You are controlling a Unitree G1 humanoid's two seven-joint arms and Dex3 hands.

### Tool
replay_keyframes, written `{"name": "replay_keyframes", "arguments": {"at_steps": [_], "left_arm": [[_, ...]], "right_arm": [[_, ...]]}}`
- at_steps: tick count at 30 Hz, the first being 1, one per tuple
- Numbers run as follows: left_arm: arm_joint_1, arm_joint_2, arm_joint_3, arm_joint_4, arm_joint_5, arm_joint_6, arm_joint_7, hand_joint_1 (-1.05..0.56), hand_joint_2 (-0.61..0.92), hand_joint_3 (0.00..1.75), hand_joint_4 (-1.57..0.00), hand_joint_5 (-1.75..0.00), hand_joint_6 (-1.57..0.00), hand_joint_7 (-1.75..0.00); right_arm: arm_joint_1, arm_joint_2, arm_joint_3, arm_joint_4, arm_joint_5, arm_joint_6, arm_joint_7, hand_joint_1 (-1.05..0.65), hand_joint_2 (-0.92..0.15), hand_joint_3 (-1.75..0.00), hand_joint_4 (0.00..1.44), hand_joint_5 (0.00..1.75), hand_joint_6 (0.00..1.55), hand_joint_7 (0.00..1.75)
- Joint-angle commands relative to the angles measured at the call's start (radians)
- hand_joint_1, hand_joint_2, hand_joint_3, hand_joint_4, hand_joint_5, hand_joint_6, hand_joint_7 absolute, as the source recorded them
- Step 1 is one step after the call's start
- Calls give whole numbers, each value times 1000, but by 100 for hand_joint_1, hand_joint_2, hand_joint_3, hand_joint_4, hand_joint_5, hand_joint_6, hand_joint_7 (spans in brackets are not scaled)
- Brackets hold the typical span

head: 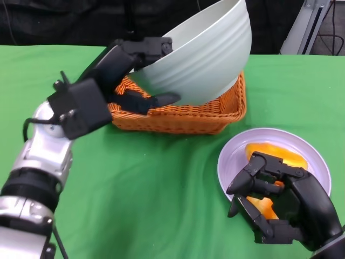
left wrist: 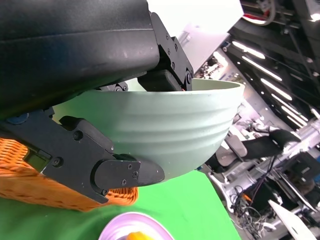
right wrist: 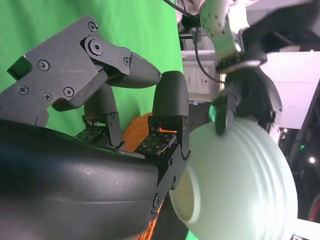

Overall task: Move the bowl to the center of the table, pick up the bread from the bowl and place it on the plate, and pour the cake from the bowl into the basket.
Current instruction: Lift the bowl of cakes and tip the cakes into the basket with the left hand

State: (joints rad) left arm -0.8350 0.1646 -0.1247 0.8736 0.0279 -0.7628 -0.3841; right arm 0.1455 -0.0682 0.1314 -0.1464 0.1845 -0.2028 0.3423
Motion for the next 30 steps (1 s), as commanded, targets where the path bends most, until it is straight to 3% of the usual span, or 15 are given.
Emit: {"name": "replay_keyframes", "arguments": {"at_steps": [1,7,13,19,24,29,30], "left_arm": [[-84,-19,26,71,17,-18,49,-22,85,55,-79,-154,-77,-112],[-163,-79,58,194,23,30,96,-22,85,57,-80,-157,-76,-121],[-211,-142,132,250,-52,125,44,-22,81,70,-82,-163,-73,-137],[-243,-194,224,264,-152,269,2,-26,65,96,-79,-167,-71,-146],[-261,-222,305,272,-238,399,-19,-23,56,110,-78,-167,-72,-144],[-273,-233,354,281,-282,493,-11,-22,56,110,-77,-171,-73,-144],[-277,-236,367,286,-293,512,-10,-20,61,103,-77,-170,-72,-145]], "right_arm": [[3,-3,1,13,-10,-15,1,-11,-49,-103,66,148,65,124],[8,-3,4,22,-6,-13,6,-9,-50,-102,65,149,64,124],[12,-5,4,34,-15,-29,6,-8,-51,-101,64,149,64,124],[21,-11,1,27,-22,-28,12,-8,-51,-101,63,150,63,123],[25,-11,0,30,-22,-32,20,-8,-51,-101,62,150,63,124],[31,-12,-1,26,-25,-29,22,-8,-52,-100,62,151,63,124],[33,-13,-1,23,-27,-28,21,-7,-52,-100,62,150,63,124]]}}
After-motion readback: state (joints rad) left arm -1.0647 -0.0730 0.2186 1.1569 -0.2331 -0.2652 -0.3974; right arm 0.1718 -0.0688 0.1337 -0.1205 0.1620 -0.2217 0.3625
